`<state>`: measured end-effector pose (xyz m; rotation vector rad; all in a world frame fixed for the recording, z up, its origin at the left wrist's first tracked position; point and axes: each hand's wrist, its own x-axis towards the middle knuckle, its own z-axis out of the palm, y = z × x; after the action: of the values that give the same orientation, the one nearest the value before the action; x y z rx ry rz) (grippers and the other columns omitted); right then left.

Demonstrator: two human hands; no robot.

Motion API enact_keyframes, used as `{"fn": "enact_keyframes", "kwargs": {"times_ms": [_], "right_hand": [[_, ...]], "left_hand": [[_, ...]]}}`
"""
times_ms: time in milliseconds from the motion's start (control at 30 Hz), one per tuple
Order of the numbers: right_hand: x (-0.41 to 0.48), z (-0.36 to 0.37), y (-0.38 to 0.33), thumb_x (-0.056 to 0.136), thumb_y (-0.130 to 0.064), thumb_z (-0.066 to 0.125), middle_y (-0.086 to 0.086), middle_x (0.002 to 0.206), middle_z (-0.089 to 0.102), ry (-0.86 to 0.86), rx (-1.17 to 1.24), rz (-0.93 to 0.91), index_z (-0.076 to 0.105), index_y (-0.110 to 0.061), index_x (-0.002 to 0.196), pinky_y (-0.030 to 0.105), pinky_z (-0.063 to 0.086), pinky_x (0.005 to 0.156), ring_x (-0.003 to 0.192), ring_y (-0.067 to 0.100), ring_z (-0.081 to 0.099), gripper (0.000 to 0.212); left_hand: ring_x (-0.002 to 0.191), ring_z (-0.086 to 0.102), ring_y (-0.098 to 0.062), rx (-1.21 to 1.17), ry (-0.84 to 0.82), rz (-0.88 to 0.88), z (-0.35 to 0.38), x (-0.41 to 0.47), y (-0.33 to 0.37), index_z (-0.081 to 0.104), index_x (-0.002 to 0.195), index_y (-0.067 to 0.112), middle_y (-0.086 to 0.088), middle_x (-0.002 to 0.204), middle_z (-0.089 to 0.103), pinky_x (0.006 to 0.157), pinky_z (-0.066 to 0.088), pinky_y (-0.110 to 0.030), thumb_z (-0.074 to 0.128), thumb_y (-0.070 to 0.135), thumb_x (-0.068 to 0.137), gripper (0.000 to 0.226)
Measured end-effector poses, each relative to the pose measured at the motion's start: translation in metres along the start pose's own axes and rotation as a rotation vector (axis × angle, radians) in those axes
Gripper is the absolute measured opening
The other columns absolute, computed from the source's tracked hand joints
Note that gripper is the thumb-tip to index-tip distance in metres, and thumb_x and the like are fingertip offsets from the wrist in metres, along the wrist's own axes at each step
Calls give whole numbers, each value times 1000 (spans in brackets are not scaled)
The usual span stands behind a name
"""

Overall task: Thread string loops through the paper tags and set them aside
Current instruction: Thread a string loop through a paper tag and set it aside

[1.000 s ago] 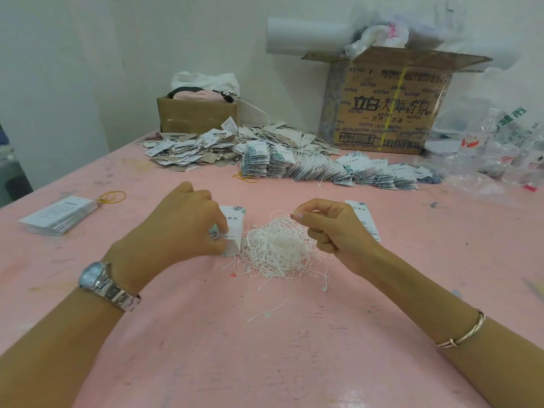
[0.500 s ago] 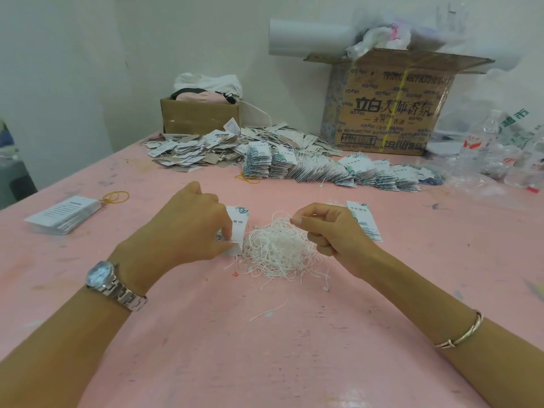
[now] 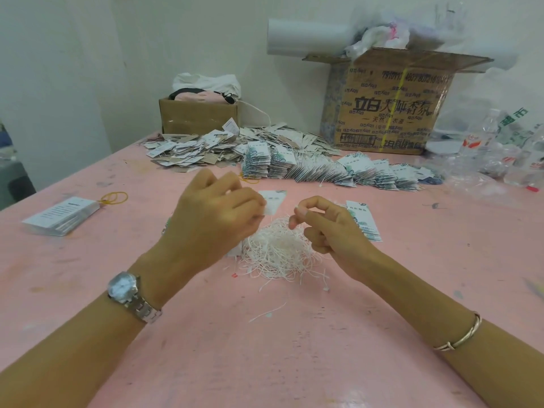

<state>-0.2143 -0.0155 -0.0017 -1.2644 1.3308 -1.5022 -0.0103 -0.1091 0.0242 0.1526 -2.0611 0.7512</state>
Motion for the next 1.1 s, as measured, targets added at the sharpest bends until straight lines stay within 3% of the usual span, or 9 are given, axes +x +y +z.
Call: {"fn": "enact_keyframes", "kwargs": {"times_ms": [100,267,367,433,600,700,767,867,1100], "right_hand": [[0,1,0,98,-18,56,4,86,72,-6,9,-11,56,-15,92,19,19,41,41,9,19,8],[0,3,5,95,-14,62,-3,59,49,81,-1,-59,61,-14,84,17,20,40,41,8,22,10],[1,3,7,93,-9,63,-10,47,41,126,-23,-83,64,-9,84,17,21,40,39,7,24,9],[1,1,8,93,-8,64,-11,46,41,157,-19,-77,64,-10,82,16,22,40,39,7,25,11],[4,-1,8,93,-5,63,-11,45,38,183,-18,-45,64,-9,80,16,22,40,38,7,23,13],[4,0,9,93,-4,62,-11,44,38,172,-27,-35,63,-7,82,14,21,40,38,6,22,11],[4,0,10,93,-3,62,-11,43,37,167,-29,-29,62,-5,82,14,21,39,37,6,22,11],[4,2,10,93,-3,61,-11,43,36,157,-32,-16,62,-5,82,15,20,39,37,6,21,11],[2,3,8,93,-2,61,-11,43,37,148,-42,-15,61,-3,83,15,21,38,36,5,22,10]], "left_hand": [[68,64,-21,27,17,79,10,-3,14,72,73,16,8,86,74,64,34,-33,67,13,90,18],[69,63,-20,54,-10,133,21,-9,21,72,74,16,8,87,73,63,36,-33,72,11,85,13],[73,64,-20,-37,-43,97,23,-10,21,74,79,18,8,92,74,65,36,-33,70,39,91,24],[78,64,-21,-33,-113,-31,23,-9,14,75,94,16,3,98,74,69,35,-35,60,57,90,45],[98,55,-31,336,-552,-491,16,-18,-31,63,117,9,-13,109,64,84,36,-42,43,56,94,56],[102,53,-32,463,-799,-728,16,-36,-55,62,110,10,-13,110,62,87,37,-40,37,72,88,71],[99,55,-31,427,-899,-815,21,-50,-67,62,90,14,-10,100,63,86,36,-38,36,80,83,72],[77,55,-26,274,-950,-934,27,-63,-79,48,61,18,-3,69,55,78,34,-35,40,84,79,69],[68,53,-23,255,-933,-1012,29,-65,-87,65,73,19,-1,68,58,71,30,-33,49,81,78,65]]}}
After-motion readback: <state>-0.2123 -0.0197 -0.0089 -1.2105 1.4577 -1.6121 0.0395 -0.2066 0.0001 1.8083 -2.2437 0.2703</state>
